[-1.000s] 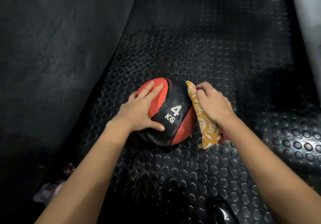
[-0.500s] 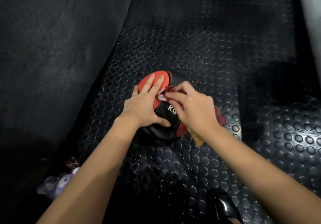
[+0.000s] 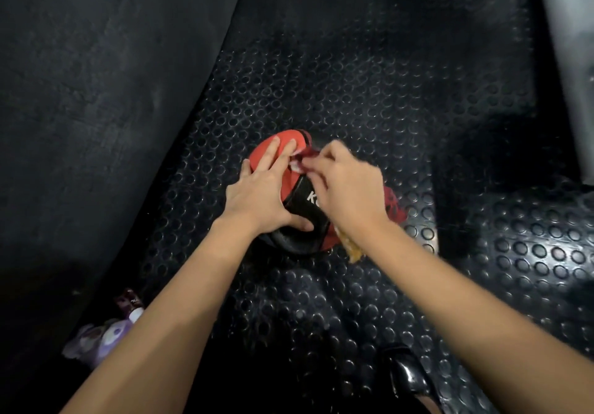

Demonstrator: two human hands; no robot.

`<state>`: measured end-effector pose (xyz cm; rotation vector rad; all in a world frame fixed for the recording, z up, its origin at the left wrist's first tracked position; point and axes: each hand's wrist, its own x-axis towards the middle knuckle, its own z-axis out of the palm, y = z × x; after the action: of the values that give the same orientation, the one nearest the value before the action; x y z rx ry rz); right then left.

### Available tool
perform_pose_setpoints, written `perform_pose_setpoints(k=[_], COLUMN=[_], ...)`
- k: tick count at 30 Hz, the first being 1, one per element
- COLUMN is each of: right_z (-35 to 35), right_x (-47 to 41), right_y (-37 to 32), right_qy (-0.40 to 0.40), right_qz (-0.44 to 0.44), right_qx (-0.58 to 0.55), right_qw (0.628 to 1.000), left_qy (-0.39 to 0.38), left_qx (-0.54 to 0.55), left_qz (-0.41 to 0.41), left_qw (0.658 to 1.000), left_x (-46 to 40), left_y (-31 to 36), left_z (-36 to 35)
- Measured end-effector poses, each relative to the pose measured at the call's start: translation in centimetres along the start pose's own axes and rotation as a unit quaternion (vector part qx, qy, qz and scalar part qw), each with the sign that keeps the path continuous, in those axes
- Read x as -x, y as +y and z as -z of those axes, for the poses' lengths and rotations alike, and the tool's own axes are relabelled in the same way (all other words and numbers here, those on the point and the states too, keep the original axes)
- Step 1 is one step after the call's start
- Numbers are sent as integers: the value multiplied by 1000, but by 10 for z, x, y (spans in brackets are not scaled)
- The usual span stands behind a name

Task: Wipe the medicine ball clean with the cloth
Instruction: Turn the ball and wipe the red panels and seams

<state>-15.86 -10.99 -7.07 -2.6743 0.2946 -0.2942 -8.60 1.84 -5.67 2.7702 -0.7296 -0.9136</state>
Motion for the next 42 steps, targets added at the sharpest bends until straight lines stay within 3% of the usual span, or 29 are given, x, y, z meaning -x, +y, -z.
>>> perform_pose_setpoints(k=[4,8,14,19,24,29,35,42], right_z=[-5,-2,-10,-2,6,4,7,4], right_x=[19,-11,16,-31,0,-50,-14,-56], right_y=[-2,12,4,14,-2,16,2,18], right_qy=[-25,11,23,-23,-83,-86,-94,-100], right_qz=[86,-26,62,-61,14,-81,-16,-114], right_qx=[2,-6,-7,-20,7,4,4,-15], right_qw=[996,1000,998,998,996,993,995,988], left_qy=[0,-1,0,9,11,14,16,25], left_qx=[20,19,31,23,10,5,20,17], left_qz=[1,10,12,16,21,21,26,25], left_qw=[1000,1000,999,1000,1000,1000,999,999], left_x=[-1,0,2,5,10,13,11,14], left_y=[-6,-7,-13,-7,-1,1,-1,3], left_z=[2,-2,-3,-6,-8,-12,-10,-14])
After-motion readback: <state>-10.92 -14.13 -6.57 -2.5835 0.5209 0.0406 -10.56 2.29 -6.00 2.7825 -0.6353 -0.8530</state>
